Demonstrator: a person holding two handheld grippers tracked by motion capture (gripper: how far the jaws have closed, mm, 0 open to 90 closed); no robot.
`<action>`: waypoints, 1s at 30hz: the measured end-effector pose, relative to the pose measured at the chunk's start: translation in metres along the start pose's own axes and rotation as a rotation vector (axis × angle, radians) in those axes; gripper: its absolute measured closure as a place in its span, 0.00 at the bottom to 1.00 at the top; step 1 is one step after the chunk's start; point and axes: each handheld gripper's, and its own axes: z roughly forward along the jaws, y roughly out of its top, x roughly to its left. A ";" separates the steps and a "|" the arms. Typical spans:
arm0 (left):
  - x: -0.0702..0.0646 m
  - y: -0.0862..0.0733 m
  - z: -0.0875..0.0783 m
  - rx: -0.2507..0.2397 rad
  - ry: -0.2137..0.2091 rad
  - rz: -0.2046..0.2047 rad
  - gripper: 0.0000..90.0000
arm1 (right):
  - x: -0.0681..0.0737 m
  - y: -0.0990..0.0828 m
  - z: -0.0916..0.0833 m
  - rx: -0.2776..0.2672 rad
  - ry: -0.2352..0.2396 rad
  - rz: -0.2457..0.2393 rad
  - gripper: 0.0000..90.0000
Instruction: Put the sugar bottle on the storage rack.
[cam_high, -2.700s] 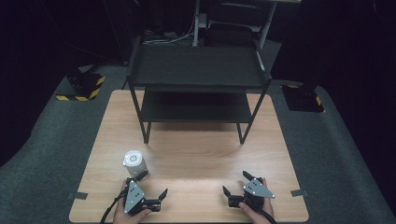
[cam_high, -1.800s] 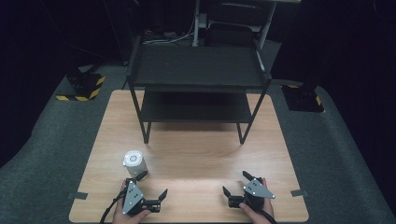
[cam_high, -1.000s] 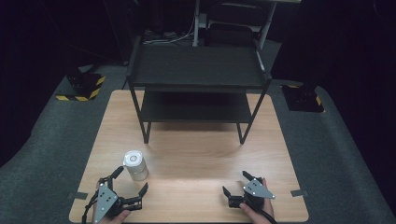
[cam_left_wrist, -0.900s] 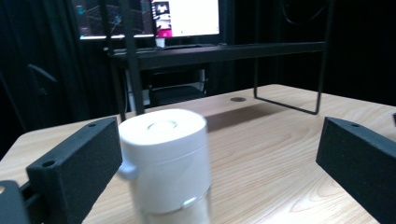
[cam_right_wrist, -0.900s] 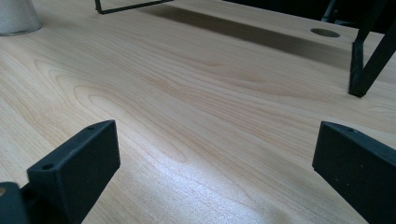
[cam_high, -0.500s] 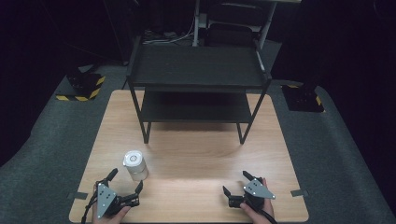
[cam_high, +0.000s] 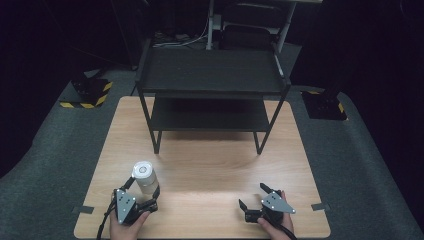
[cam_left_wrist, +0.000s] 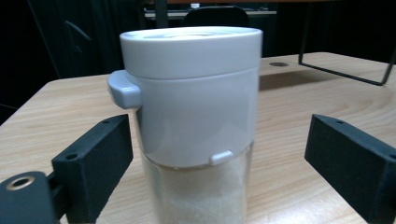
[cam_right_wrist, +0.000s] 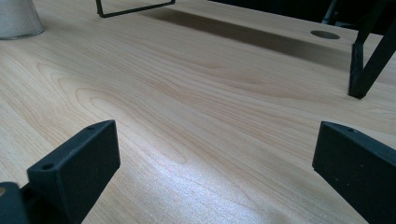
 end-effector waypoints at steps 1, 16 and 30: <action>-0.001 0.001 0.002 0.001 0.007 0.001 0.12 | 0.000 0.000 0.000 0.000 0.000 -0.001 0.01; -0.030 0.004 0.018 0.002 0.142 -0.023 0.29 | 0.000 -0.001 0.000 -0.003 -0.001 -0.006 0.01; -0.020 0.007 0.016 0.007 0.109 -0.035 0.33 | 0.000 -0.001 0.000 -0.006 0.000 -0.007 0.01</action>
